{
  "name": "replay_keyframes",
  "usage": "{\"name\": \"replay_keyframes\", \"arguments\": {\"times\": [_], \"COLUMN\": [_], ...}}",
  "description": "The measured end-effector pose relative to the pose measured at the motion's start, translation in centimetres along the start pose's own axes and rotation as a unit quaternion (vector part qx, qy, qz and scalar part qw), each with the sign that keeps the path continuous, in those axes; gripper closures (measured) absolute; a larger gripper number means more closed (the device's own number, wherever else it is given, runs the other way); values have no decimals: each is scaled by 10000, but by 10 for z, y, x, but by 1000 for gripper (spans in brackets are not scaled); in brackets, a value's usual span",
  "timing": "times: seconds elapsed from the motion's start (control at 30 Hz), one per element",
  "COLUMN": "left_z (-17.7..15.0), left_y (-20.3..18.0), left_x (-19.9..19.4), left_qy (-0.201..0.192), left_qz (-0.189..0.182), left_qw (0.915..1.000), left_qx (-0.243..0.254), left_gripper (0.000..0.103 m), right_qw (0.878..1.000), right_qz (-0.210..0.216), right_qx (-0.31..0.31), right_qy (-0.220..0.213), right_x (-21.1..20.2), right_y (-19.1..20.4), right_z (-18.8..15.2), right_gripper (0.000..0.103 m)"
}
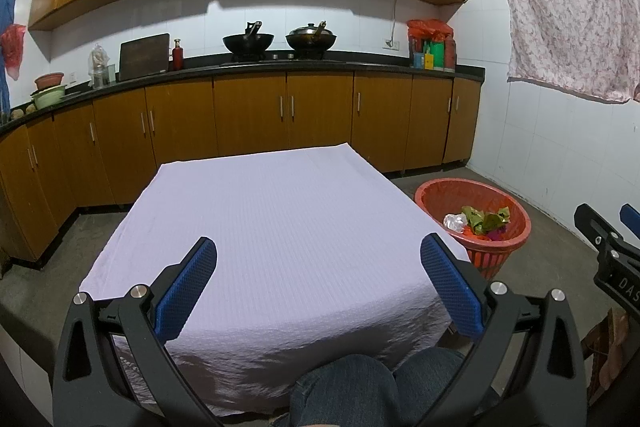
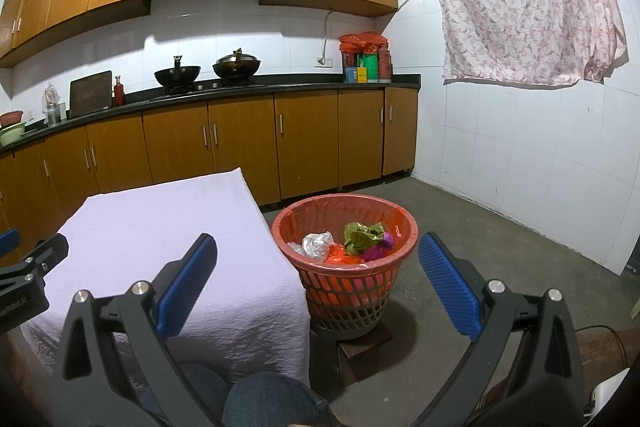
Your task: Collect trash
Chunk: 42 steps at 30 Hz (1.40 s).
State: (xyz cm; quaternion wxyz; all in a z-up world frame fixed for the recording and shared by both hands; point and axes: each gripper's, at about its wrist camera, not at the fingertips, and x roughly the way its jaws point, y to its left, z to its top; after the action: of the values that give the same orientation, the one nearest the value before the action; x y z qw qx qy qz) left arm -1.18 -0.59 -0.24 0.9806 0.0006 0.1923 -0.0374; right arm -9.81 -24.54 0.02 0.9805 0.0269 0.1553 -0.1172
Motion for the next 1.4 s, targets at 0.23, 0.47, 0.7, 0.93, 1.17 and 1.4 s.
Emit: {"name": "replay_keyframes", "arguments": {"times": [0.23, 0.47, 0.7, 0.93, 1.17, 1.4], "left_z": [-3, -7, -5, -4, -3, -2], "left_y": [-1, -1, 1, 3, 4, 5], "left_x": [1, 5, 7, 7, 8, 7], "left_qy": [27, 57, 91, 100, 99, 99], "left_qz": [-15, -19, -38, -47, -51, -44], "left_qw": [10000, 10000, 10000, 9999, 9999, 9999], "left_qx": [5, 11, 6, 13, 20, 1], "left_gripper": [2, 2, 2, 2, 2, 2], "right_qw": [10000, 10000, 10000, 10000, 10000, 10000], "right_qz": [-1, -1, 3, 2, 2, 3], "right_qx": [0, 5, 5, 9, 13, 17], "right_qy": [1, 5, 5, 5, 7, 7], "right_x": [0, 0, 0, -1, 0, -1], "right_y": [0, 0, -1, -1, 0, -1], "right_z": [0, 0, 1, 1, 0, 1], "right_gripper": [4, 4, 4, 4, 4, 4]}}
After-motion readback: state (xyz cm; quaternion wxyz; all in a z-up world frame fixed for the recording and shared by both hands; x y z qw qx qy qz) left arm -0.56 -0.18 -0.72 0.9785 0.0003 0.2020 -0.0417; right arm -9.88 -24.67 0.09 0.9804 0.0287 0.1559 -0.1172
